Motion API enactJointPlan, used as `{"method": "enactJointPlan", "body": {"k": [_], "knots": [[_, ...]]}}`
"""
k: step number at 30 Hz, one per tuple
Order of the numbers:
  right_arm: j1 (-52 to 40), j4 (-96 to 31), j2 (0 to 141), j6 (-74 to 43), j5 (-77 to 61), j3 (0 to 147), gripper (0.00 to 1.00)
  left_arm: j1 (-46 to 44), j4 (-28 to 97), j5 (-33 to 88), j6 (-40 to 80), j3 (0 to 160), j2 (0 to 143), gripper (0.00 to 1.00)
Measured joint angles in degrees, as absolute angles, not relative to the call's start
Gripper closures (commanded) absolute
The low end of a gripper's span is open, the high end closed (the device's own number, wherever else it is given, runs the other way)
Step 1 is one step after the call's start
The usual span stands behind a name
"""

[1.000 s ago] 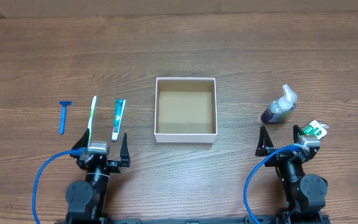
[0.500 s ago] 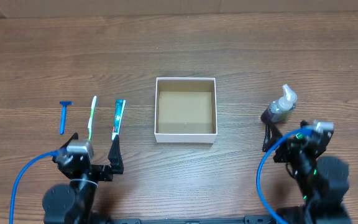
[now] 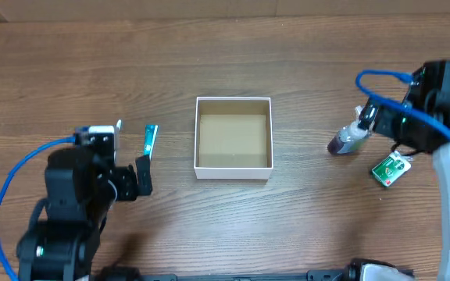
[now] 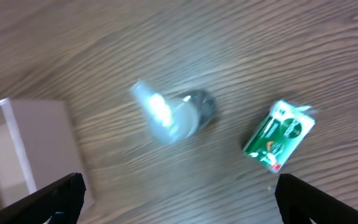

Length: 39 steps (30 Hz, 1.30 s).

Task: Pack container
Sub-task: 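Move the right gripper over the soap pump bottle and grasp it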

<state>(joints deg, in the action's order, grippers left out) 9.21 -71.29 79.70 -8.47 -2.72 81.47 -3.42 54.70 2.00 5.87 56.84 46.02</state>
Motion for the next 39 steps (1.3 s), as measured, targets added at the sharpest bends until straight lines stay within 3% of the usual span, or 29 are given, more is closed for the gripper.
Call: {"method": "enactJointPlan", "body": {"k": [9,27,32,39], "knots": [[9.17,-71.00,91.02,0.64,-2.74,81.80,0.00,-3.42,55.35,2.00,5.87,56.95,50.46,0.00],[6.24,-64.34,91.68,8.71,-2.98,80.01,0.02,-3.42,55.35,2.00,5.87,56.95,50.92,0.00],[6.24,-63.37,93.21,9.10,-3.16,78.06,0.07,-3.42,55.37,2.00,5.87,56.97,50.92,0.00],[6.24,-62.57,93.56,9.21,-3.20,77.76,0.20,-3.42,55.35,2.00,5.87,56.95,50.92,0.00]]}}
